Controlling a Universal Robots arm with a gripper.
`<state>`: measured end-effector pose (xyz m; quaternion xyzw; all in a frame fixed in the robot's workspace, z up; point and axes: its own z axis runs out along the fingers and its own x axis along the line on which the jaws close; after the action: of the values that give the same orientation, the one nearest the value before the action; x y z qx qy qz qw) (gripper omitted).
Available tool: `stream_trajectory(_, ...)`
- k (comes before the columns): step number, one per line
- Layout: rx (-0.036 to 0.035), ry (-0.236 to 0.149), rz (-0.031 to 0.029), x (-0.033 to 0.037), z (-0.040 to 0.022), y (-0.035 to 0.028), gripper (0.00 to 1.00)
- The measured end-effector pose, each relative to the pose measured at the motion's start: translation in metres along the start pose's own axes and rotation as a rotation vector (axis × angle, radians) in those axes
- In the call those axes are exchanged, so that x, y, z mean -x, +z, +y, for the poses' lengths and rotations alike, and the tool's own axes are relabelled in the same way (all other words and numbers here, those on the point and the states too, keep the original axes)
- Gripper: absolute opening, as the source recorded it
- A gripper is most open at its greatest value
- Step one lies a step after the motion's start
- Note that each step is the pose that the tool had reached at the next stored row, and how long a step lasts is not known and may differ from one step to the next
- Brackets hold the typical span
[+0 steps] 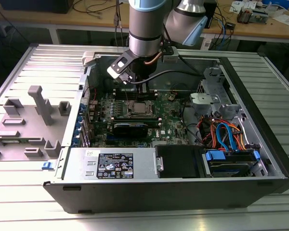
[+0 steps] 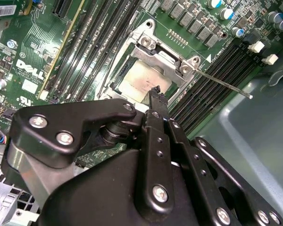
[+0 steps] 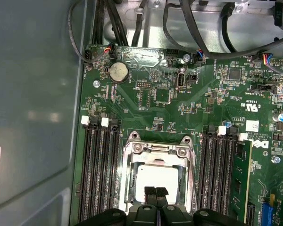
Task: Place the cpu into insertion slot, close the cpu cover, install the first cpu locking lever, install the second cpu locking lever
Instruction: 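Close the cpu cover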
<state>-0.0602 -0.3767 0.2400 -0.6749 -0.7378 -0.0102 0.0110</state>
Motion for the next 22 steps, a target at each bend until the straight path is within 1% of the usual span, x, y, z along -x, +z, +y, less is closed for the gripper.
stream_trajectory(5,0.0,0.0,0.0,0.0,-0.0003,0.0001,0.11)
stream_trajectory(9,0.0001,-0.001,0.0002,-0.0003,-0.0043,0.0029,0.11)
stream_trajectory(10,-0.0001,-0.001,0.0,-0.0004,-0.0068,0.0043,0.11)
stream_trajectory(12,0.0,-0.002,0.0001,-0.0007,-0.0094,0.0061,0.11)
stream_trajectory(14,0.0,-0.002,0.0001,-0.0008,-0.0131,0.0103,0.11)
stream_trajectory(17,-0.0001,-0.003,0.0,-0.0012,-0.0182,0.0143,0.11)
stream_trajectory(18,-0.0001,-0.003,0.0,-0.0013,-0.0202,0.0168,0.11)
stream_trajectory(22,-0.0001,-0.003,0.0001,-0.0013,-0.023,0.0255,0.11)
